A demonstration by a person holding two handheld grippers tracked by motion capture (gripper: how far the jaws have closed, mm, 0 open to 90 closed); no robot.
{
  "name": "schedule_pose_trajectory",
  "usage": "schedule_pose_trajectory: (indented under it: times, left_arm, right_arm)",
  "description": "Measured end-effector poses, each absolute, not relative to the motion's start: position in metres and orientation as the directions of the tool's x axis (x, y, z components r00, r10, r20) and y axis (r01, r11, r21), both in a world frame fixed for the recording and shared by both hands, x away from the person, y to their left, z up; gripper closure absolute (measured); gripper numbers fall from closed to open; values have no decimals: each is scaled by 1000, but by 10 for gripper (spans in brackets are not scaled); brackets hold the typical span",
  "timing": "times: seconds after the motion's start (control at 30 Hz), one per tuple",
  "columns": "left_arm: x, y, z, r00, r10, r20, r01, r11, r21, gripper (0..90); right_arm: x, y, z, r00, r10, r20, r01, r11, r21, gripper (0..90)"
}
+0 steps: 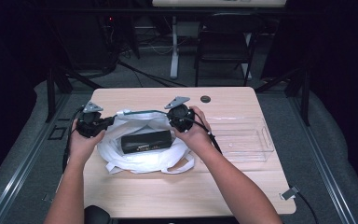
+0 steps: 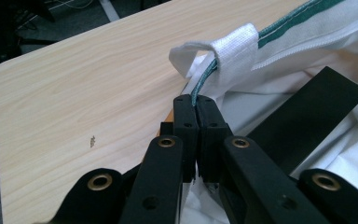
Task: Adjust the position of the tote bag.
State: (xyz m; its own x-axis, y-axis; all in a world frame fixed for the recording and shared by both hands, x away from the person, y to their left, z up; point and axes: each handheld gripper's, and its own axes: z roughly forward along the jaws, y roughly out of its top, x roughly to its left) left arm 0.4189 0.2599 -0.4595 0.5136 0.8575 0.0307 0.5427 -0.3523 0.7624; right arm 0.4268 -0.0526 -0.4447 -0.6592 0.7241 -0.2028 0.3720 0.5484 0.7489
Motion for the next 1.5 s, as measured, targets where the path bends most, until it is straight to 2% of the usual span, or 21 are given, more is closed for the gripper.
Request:
schedule_pose_trajectory:
  times: [0.7,1.5]
  left_arm:
    - [438,250,-459,488,873,18,601,-351,718,884]
    - [458,248,-470,468,884,16,632,-347,693,883]
  right_arm:
    - [445,-59,-455,-652,745,-141,418,509,753,826]
    - [457,-54,-463,-645,751,-145,444,522,729,826]
